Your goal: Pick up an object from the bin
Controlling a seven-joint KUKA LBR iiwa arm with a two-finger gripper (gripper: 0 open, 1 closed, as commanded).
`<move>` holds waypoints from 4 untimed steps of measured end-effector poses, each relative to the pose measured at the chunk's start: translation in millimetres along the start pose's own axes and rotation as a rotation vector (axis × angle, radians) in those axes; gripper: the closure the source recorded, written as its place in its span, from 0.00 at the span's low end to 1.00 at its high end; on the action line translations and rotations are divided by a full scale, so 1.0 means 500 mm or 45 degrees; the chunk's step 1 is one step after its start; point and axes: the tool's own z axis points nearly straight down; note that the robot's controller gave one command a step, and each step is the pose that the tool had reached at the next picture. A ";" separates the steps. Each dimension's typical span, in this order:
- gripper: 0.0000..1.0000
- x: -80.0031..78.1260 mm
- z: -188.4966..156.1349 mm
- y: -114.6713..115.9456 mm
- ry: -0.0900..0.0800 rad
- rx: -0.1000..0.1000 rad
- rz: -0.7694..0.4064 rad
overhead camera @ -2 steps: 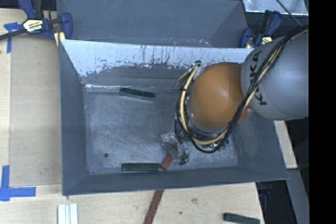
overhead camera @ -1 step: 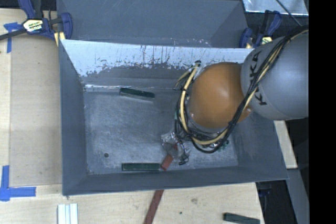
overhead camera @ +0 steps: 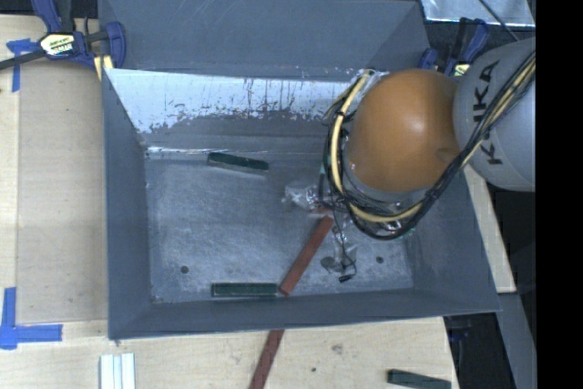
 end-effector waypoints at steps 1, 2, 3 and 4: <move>0.00 0.000 0.000 0.000 0.001 0.000 0.001; 1.00 -0.070 0.163 0.004 0.000 -0.002 -0.423; 0.00 -0.070 0.163 0.003 0.002 -0.002 -0.421; 0.00 -0.070 0.163 0.003 0.003 -0.002 -0.421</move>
Offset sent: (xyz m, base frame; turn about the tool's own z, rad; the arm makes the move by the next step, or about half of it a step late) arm 0.0300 0.0179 -0.0815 -0.3373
